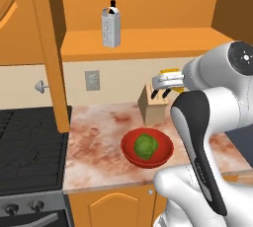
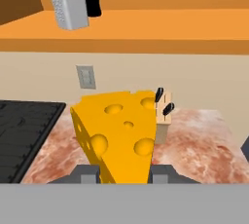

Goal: Pick the cheese from the fridge and the cheese grater from the cabinet and place them next to the salad bowl.

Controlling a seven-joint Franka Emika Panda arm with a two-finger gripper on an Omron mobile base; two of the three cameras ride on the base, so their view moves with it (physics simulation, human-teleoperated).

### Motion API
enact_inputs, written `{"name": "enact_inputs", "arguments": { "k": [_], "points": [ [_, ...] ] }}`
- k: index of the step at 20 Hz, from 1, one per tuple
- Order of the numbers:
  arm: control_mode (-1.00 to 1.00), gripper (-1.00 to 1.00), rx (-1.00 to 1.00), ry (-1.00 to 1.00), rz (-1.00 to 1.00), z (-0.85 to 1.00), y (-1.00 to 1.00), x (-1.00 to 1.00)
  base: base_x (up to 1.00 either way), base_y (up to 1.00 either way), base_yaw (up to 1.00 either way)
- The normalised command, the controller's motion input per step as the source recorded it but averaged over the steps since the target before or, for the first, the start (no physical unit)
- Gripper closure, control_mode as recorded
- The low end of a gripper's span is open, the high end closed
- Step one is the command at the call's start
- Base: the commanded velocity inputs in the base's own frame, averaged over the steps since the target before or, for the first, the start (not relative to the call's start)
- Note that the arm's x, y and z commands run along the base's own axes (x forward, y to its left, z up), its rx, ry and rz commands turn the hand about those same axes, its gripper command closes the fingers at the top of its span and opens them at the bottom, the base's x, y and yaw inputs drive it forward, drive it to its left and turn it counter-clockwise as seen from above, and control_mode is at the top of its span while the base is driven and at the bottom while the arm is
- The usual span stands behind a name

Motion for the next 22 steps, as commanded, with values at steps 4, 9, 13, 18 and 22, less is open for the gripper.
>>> {"name": "enact_inputs", "arguments": {
  "k": [4, 9, 13, 18, 22],
  "points": [
    [1.0, 1.0, 0.0, 0.0, 0.0, 0.0, 0.0, 0.0, 0.16, 0.0, -0.16],
    [1.0, 1.0, 0.0, 0.0, 0.0, 0.0, 0.0, 0.0, 0.07, 0.05, -0.21],
    [1.0, 1.0, 0.0, 0.0, 0.0, 0.0, 0.0, 0.0, 0.0, 0.0, -0.02],
    [1.0, 1.0, 0.0, 0.0, 0.0, 0.0, 0.0, 0.0, 0.02, -0.15, -0.03],
    [1.0, 1.0, 0.0, 0.0, 0.0, 0.0, 0.0, 0.0, 0.0, -0.01, -0.16]
  ]
}}
